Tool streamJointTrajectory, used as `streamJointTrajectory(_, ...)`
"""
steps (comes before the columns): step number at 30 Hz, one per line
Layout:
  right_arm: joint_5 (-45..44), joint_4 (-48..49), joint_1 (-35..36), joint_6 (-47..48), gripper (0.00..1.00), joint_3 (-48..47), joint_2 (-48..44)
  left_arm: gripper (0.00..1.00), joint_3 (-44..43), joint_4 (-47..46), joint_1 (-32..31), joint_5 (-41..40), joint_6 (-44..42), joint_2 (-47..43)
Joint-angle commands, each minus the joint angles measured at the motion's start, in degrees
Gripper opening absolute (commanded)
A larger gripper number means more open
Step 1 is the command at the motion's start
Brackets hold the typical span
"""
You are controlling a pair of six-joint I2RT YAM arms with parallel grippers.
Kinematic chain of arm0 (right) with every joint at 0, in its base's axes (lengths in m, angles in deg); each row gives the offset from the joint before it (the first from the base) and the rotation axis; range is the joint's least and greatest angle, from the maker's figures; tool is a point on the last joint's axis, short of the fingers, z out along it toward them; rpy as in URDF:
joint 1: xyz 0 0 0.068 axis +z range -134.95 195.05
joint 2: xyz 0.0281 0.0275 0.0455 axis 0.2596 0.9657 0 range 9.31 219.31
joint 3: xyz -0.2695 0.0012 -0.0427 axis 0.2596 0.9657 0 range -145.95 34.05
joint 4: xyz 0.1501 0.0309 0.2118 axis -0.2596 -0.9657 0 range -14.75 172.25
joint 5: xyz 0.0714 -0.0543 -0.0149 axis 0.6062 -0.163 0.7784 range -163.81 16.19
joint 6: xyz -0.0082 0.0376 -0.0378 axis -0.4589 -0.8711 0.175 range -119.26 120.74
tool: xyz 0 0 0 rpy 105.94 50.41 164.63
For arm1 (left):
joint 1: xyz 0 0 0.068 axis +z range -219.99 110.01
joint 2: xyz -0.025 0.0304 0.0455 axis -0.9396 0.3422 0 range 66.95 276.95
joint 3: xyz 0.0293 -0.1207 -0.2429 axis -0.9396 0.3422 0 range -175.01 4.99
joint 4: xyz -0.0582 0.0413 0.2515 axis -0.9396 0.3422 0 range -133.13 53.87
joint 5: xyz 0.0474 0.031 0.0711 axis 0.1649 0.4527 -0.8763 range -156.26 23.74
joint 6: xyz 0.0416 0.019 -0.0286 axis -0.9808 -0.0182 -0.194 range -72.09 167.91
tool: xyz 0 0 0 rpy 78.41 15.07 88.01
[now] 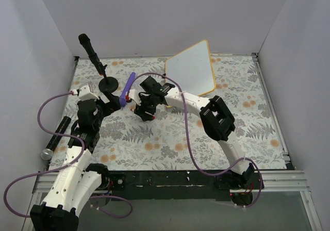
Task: Write a sentence on the whiteboard
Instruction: Pick up the whiteboard marker from the center of the board.
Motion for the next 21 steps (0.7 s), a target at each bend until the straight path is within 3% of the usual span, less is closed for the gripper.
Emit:
streamJointTrajectory(1, -4.53, -1.16, 0.43, -3.25, 0.70, -6.55, 3.83, 0.98, -0.49, 0.76, 0.77, -7.68, 0.37, -2.60)
streamJointTrajectory(9, -8.93, -1.07, 0.43, -3.51, 0.62, -5.69, 7.44, 0.98, -0.22, 0.23, 1.04, -6.27, 0.73, -3.56)
streamJointTrajectory(15, -12.44, -1.34, 0.96, -3.69, 0.45, -4.55, 8.24, 0.98, -0.14, 0.06, 1.04, -4.78, 0.90, -4.09)
streamJointTrajectory(21, -14.30, -0.64, 1.14, -3.43, 0.21, 0.63, 6.31, 0.98, 0.13, -0.82, 1.04, -0.22, 1.16, -4.01)
